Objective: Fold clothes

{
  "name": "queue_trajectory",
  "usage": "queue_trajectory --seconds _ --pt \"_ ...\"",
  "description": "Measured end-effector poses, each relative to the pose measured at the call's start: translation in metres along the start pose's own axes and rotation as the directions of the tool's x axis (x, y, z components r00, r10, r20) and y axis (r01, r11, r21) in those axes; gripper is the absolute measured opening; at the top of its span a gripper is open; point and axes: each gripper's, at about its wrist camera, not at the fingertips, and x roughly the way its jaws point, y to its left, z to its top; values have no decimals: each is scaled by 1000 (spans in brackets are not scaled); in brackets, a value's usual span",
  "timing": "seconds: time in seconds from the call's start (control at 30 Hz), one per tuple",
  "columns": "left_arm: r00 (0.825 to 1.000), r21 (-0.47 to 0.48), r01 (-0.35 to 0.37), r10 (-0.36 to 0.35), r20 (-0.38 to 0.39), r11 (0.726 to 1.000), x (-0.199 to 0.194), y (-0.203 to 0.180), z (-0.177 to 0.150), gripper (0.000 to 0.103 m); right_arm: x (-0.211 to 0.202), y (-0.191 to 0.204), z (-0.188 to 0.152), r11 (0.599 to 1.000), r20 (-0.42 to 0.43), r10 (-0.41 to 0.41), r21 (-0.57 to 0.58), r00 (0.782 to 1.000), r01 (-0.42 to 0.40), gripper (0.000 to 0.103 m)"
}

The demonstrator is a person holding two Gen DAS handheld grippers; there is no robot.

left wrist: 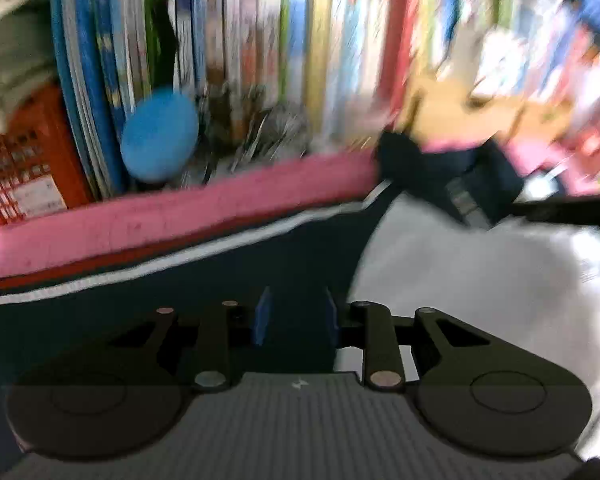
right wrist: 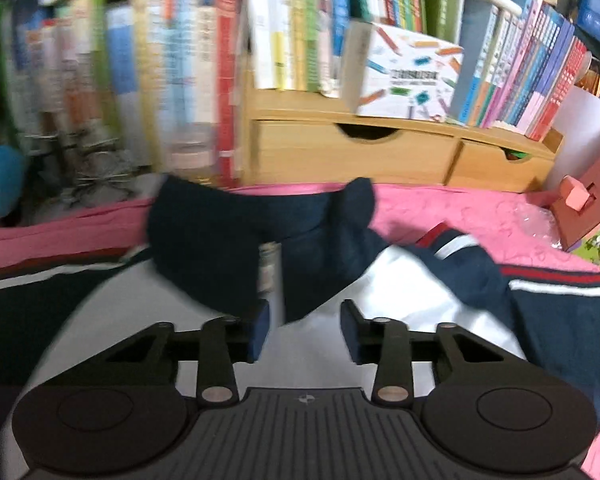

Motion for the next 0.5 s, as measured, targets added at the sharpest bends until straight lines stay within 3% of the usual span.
queue_trajectory --seconds 0.1,0.2,0.23,0.37,0.43,0.5 --pt "996 -31 -84 84 13 996 22 12 3 32 40 -23 8 999 -49 4 46 999 -2 28" --pt "987 -41 -159 159 1 986 34 17 15 34 69 -36 19 995 6 25 98 1000 -26 29" --pt "983 -47 -181 181 2 982 37 18 17 36 77 -36 24 996 18 24 88 1000 -26 36" --pt "961 -41 -274 273 -40 961 45 19 28 38 83 -41 37 995 -6 77 68 997 -76 45" --pt "961 -73 -273 268 -67 959 37 18 32 35 63 -52 31 989 17 137 57 990 -138 51" --pt "974 -115 -223 218 -57 968 24 12 34 35 37 -77 15 983 73 162 77 984 -167 64"
